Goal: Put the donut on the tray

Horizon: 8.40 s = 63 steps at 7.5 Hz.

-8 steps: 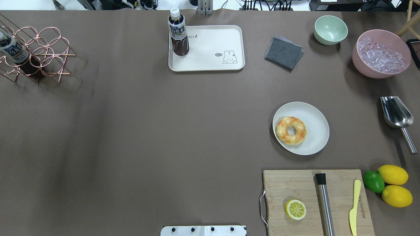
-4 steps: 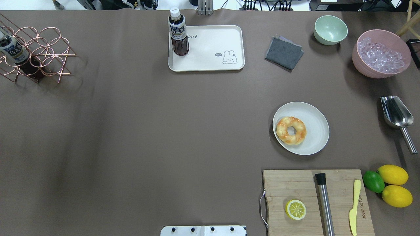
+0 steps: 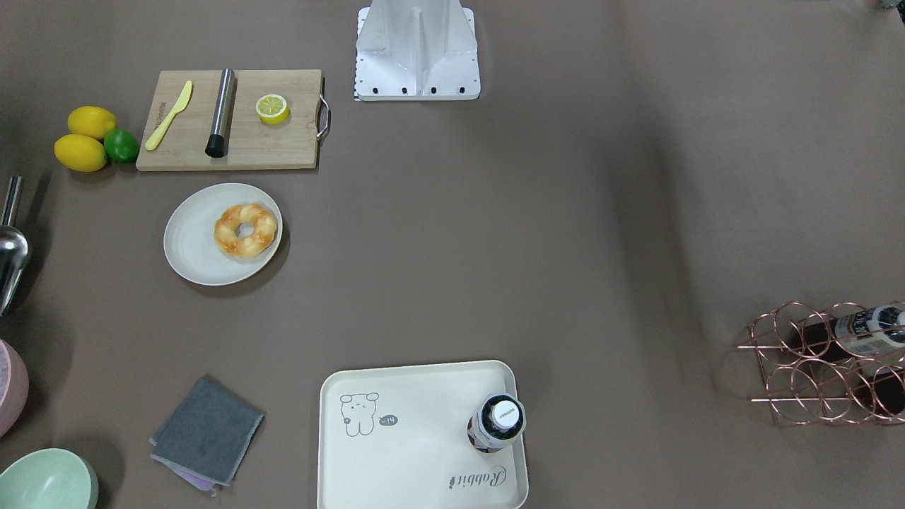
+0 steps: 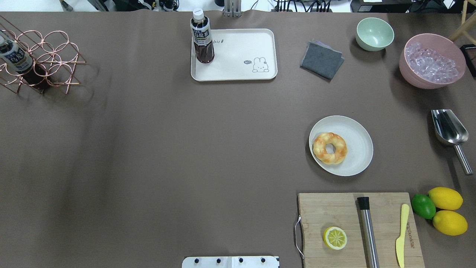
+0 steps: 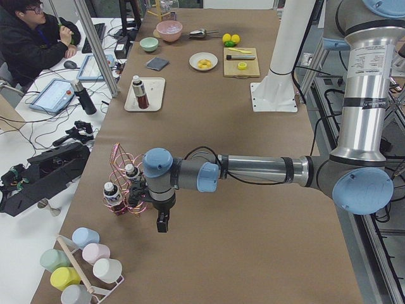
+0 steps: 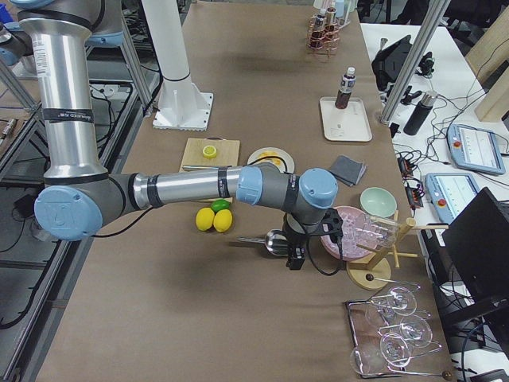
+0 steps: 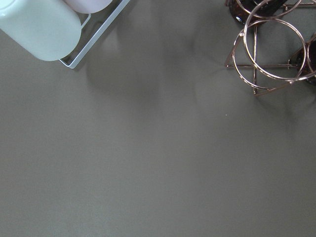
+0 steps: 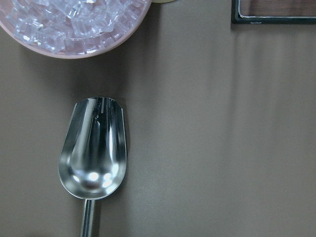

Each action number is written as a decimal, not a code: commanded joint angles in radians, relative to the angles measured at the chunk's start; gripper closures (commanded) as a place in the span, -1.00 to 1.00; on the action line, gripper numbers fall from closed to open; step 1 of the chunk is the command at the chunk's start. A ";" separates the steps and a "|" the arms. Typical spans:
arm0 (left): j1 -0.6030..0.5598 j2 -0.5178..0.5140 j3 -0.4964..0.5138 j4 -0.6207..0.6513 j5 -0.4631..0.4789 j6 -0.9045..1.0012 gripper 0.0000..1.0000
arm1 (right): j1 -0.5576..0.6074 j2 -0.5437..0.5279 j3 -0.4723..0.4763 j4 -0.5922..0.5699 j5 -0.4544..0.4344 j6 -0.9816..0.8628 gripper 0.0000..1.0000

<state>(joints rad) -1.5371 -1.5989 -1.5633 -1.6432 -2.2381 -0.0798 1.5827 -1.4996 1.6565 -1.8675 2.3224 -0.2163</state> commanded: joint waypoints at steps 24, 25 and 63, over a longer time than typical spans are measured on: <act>-0.006 0.025 -0.001 0.005 -0.002 -0.008 -0.96 | -0.341 -0.080 0.097 0.550 0.137 0.705 -1.00; -0.006 0.025 -0.001 0.005 -0.002 -0.008 -0.96 | -0.393 -0.080 0.068 0.662 0.133 0.803 -1.00; -0.002 0.019 0.002 0.006 0.000 -0.011 -0.96 | -0.696 0.958 -0.923 0.973 -0.235 1.474 0.50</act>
<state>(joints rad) -1.5378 -1.5792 -1.5607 -1.6367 -2.2384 -0.0905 0.8880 -0.5423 0.7329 -0.9041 2.0879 1.2053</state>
